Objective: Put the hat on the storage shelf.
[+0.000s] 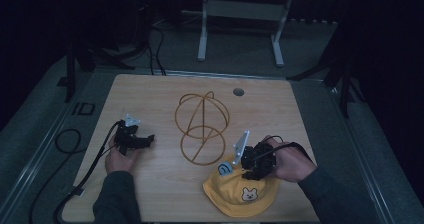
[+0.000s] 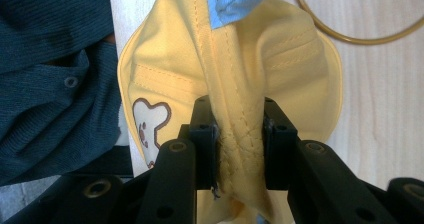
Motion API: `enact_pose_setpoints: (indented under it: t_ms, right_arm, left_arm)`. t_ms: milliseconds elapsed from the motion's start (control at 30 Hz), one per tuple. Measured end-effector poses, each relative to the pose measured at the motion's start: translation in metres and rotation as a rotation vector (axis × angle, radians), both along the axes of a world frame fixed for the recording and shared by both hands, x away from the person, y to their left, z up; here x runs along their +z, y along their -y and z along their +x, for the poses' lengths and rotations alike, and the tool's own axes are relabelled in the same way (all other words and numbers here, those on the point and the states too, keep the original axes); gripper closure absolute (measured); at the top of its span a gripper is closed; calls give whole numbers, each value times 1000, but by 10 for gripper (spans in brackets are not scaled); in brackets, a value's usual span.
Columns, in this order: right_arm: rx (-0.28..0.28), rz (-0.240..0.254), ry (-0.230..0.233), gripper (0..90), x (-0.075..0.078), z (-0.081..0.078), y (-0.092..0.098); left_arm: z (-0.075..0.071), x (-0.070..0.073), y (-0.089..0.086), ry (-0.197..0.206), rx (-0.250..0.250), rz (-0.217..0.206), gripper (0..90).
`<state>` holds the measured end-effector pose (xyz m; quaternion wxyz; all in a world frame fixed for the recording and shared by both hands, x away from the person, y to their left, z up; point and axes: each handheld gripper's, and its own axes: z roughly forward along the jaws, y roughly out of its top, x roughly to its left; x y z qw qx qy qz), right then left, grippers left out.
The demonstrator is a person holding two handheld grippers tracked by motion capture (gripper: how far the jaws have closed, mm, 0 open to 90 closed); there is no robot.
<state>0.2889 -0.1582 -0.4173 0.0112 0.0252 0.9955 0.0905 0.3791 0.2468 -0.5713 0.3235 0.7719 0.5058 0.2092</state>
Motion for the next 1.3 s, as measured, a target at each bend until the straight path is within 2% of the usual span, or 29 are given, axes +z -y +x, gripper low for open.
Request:
enact_pose_setpoints:
  t_ms: [267, 467, 967, 1300]
  right_arm:
    - [-7, 21, 13, 726, 12, 2, 7]
    - [-20, 56, 32, 729, 25, 7, 17]
    - [-106, 125, 53, 734, 48, 23, 43]
    - [-162, 164, 69, 732, 54, 35, 60]
  left_arm:
    - [0, 0, 0, 0, 0, 0, 145]
    - [0, 0, 0, 0, 0, 0, 145]
    - [0, 0, 0, 1, 0, -1, 145]
    - [0, 0, 0, 1, 1, -1, 145]
